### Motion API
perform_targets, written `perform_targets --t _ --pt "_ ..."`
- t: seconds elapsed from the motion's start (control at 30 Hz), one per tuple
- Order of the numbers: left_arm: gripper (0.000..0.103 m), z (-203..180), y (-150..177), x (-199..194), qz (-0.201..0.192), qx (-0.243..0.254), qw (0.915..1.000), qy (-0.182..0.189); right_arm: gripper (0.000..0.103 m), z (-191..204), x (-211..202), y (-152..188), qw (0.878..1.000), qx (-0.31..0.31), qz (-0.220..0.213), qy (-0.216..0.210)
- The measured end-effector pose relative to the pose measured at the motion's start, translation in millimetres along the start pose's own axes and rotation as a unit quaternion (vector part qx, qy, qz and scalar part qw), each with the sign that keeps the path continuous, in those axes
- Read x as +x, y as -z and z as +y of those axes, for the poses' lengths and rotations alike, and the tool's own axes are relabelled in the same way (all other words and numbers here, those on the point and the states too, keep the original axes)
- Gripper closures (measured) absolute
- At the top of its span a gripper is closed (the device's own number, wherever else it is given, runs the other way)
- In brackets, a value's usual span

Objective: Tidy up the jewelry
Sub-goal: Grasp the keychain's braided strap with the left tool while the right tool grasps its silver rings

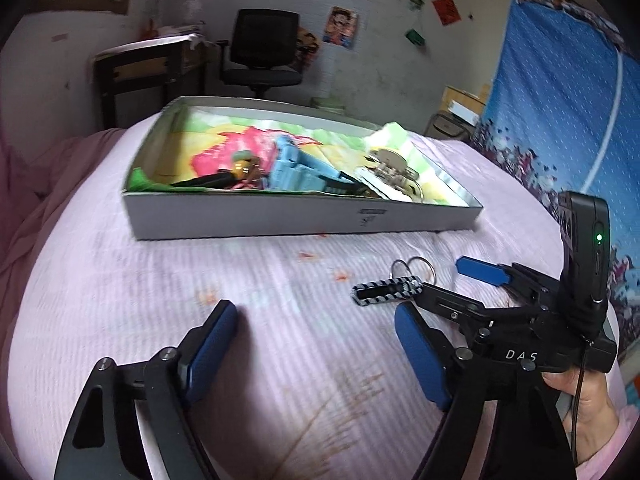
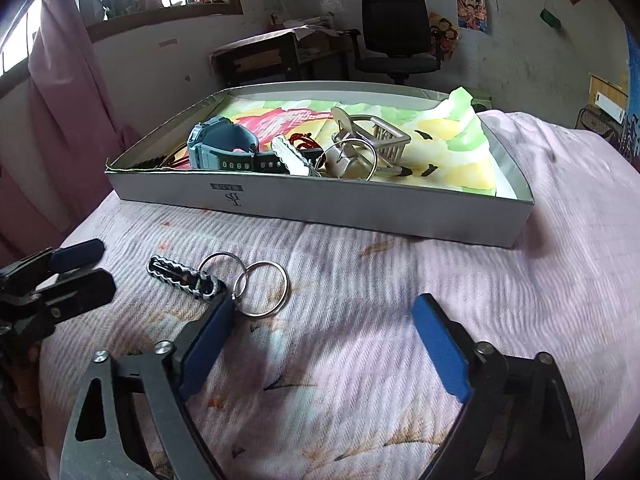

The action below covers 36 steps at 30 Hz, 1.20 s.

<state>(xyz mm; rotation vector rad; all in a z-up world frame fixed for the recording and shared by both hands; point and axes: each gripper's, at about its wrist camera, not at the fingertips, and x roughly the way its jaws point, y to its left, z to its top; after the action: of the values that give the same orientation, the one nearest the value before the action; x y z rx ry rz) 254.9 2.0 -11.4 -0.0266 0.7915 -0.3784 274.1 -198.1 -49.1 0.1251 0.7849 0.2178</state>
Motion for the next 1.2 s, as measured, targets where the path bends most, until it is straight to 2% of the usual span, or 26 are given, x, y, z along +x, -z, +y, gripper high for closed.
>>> perform_targets --t 0.13,0.2,0.27,0.53,0.83,0.9,1.07,1.2 --pt "0.033 -6 -6 8 0.009 0.016 0.9996 0.022 0.022 -5 4 -1 1.000 0.004 0.000 -0.010" --pt "0.043 -6 -8 11 0.013 0.016 0.9993 0.032 0.027 -6 5 -1 1.000 0.007 -0.001 -0.018" --pt "0.049 -3 -10 16 0.020 0.009 0.9987 0.046 0.031 -8 6 -1 1.000 0.010 -0.001 -0.024" --pt "0.060 1 -12 26 0.027 -0.011 0.9952 0.093 0.037 -11 9 -2 0.999 0.015 -0.004 -0.037" --pt "0.084 2 -12 35 0.044 -0.018 0.9895 0.136 0.052 -13 10 -2 0.998 0.020 -0.009 -0.064" --pt "0.089 1 -12 35 0.047 -0.017 0.9891 0.138 0.053 -13 11 -2 0.997 0.020 -0.009 -0.067" --pt "0.096 -1 -10 35 0.047 -0.015 0.9890 0.140 0.058 -15 12 -2 0.997 0.024 -0.010 -0.074" --pt "0.097 -4 -6 31 0.042 -0.010 0.9909 0.128 0.061 -17 13 -3 0.996 0.029 -0.011 -0.083"
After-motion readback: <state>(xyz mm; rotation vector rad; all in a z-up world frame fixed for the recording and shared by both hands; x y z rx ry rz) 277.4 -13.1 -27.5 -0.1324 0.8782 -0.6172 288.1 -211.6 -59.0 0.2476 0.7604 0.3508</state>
